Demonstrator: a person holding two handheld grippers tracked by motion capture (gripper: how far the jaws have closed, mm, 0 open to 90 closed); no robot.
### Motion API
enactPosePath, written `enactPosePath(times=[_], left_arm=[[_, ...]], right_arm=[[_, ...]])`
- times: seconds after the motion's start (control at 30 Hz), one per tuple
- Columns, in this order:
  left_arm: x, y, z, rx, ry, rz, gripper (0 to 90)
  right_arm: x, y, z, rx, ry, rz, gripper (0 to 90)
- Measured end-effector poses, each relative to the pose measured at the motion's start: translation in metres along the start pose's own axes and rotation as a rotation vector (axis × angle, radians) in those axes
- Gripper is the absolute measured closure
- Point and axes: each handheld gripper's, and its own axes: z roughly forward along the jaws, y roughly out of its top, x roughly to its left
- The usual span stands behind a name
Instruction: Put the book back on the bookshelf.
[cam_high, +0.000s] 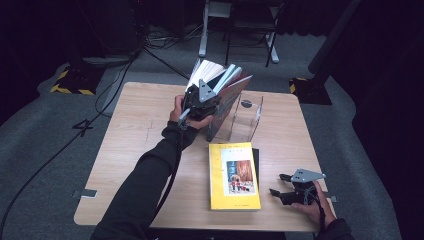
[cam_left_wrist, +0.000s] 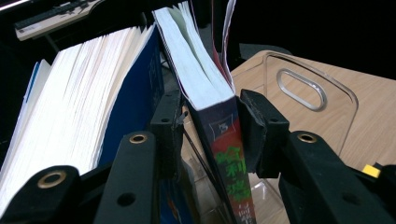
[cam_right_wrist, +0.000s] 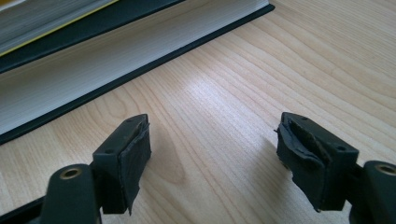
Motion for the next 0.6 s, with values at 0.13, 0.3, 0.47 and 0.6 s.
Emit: enactPosePath(times=[0.13,0.3,0.47,0.6], left_arm=[[0.002,-0.006,-0.007,-0.005,-0.023,0.009,60.6],[0.002,-0.011,-0.018,-0.004,-0.047,0.018,59.2],[-0.001,-0.017,-0.027,0.003,-0.069,0.037,58.6],[-0.003,-0.023,-0.034,0.013,-0.09,0.052,58.1]], right_arm=[[0.0,0.0,0.0,0.0,0.0,0.0,26.1],[0.0,0.0,0.0,0.001,0.001,0.0,26.1],[0.0,0.0,0.0,0.0,0.0,0.0,26.1],[0.0,0.0,0.0,0.0,0.0,0.0,26.1]])
